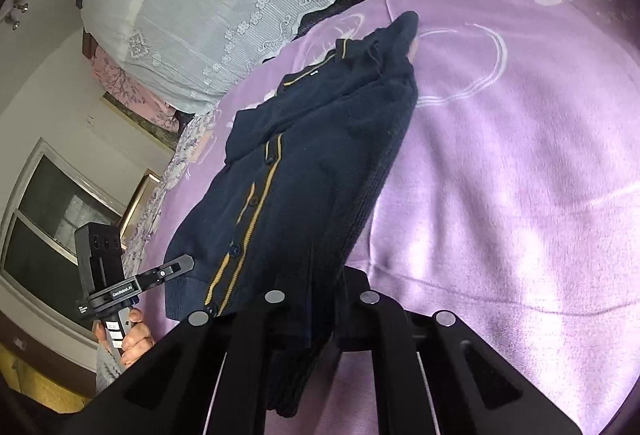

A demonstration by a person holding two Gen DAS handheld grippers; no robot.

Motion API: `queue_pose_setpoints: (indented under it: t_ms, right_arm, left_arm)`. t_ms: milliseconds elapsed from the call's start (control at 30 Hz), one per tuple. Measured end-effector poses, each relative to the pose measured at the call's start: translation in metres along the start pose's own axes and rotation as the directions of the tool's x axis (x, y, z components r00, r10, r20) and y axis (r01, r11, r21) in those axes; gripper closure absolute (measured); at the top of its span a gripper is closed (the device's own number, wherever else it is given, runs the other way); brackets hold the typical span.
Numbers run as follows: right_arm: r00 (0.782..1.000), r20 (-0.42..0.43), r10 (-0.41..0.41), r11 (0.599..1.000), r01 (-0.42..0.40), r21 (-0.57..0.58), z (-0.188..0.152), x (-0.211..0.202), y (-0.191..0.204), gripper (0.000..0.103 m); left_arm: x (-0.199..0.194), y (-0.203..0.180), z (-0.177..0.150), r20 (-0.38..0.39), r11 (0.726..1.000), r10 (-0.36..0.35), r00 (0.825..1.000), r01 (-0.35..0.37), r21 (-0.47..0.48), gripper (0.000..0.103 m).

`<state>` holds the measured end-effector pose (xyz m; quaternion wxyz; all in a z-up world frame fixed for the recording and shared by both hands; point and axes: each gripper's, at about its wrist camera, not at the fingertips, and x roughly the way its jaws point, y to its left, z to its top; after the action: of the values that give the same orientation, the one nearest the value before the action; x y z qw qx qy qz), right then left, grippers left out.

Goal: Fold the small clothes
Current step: 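Grasp the ribbed hem with the left tool and lift it toward the collar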

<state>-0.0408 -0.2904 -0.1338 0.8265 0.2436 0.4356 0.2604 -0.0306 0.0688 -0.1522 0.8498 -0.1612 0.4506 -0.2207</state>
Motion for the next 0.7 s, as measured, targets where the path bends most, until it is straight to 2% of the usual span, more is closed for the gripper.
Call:
queue_pose_setpoints:
  t_ms: [233,700]
  right_arm:
    - [0.999,0.025,0.046,0.999,-0.047,0.018,0.024,-0.009,0.010,0.096]
    - [0.988,0.079,0.134,0.982,-0.143,0.127,0.093,0.006,0.014,0.096]
  left_arm:
    - [-0.009,-0.011,0.019,0.042,1.000,0.010,0.999,-0.011,0.028,0.088]
    - [-0.016,-0.014,0.079,0.127,0.999,0.026,0.991,-0.029,0.022,0.088]
